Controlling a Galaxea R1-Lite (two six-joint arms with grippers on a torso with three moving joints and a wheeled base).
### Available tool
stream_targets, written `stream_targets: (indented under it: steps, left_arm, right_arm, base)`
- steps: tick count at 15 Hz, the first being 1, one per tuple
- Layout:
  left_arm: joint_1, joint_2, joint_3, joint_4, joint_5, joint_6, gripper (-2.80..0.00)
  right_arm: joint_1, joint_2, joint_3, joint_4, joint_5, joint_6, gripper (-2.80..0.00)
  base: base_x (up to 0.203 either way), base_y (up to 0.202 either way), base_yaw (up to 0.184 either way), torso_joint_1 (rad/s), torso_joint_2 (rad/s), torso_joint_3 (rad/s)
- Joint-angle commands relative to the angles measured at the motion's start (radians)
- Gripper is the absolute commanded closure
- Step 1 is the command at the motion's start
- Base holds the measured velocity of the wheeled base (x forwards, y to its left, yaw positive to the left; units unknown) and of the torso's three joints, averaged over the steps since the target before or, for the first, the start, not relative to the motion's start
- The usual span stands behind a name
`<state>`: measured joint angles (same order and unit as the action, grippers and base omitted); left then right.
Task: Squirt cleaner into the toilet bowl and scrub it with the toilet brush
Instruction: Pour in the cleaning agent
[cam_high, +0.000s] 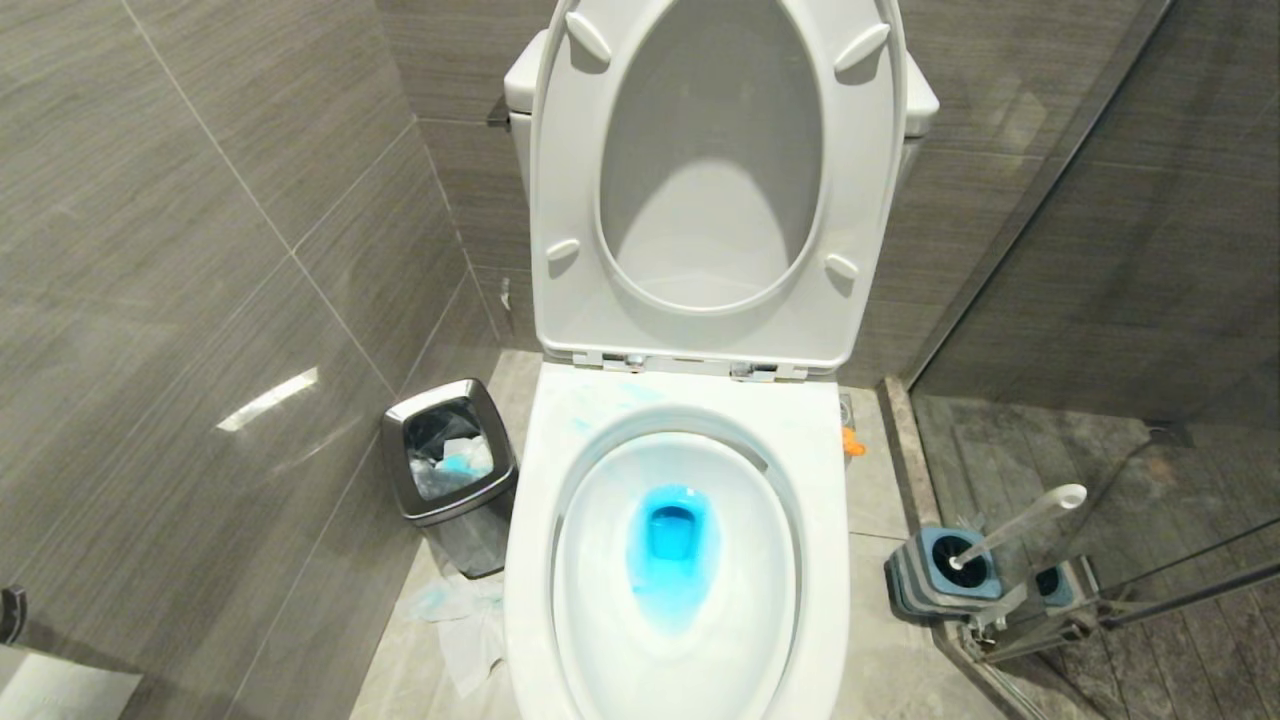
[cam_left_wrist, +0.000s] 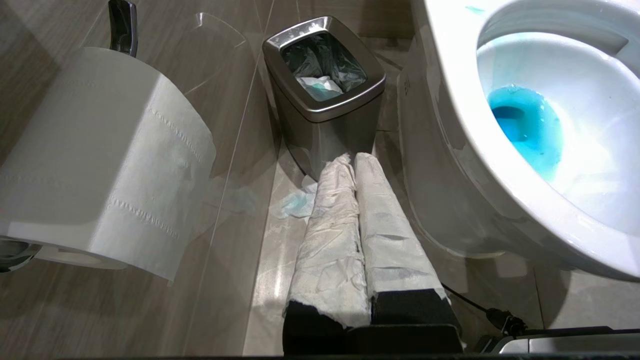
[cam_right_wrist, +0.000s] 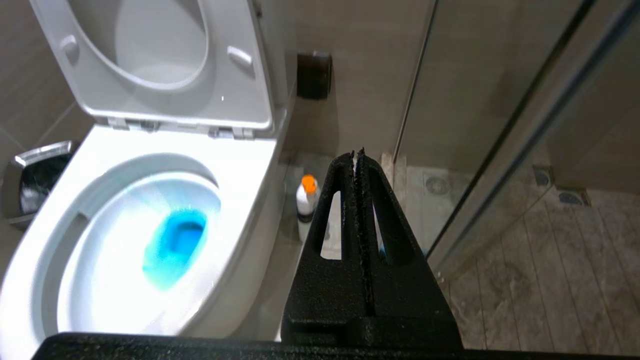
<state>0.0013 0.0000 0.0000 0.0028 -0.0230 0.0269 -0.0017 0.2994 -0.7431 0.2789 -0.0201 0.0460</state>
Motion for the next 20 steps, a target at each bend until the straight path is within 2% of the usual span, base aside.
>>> stream_targets:
  steps: [1,3,7,20]
  left_arm:
    - [0.0,0.002,0.0,0.0,0.0,0.001,0.0]
    - [0.0,0.002,0.0,0.0,0.0,0.001,0.0]
    - [0.0,0.002,0.0,0.0,0.0,0.001,0.0]
    - [0.0,0.002,0.0,0.0,0.009,-0.008,0.0]
  right_arm:
    - [0.0,0.193,-0.128,-0.004,-0.003,0.0,0.0]
    - [0.0,0.283,-0.174,-0.044,-0.004,-0.002,0.0]
    - [0.0,0.401,-0.159,-0.211,-0.004,-0.006,0.0]
    - [0.0,0.449,-0.124,-0.222,0.008,-0.003,0.0]
  base:
    - [0.0,0.0,0.0,0.0,0.0,0.0]
    - [0.0,0.0,0.0,0.0,0.0,0.0]
    - [0.0,0.0,0.0,0.0,0.0,0.0]
    - [0.0,0.0,0.0,0.0,0.0,0.0]
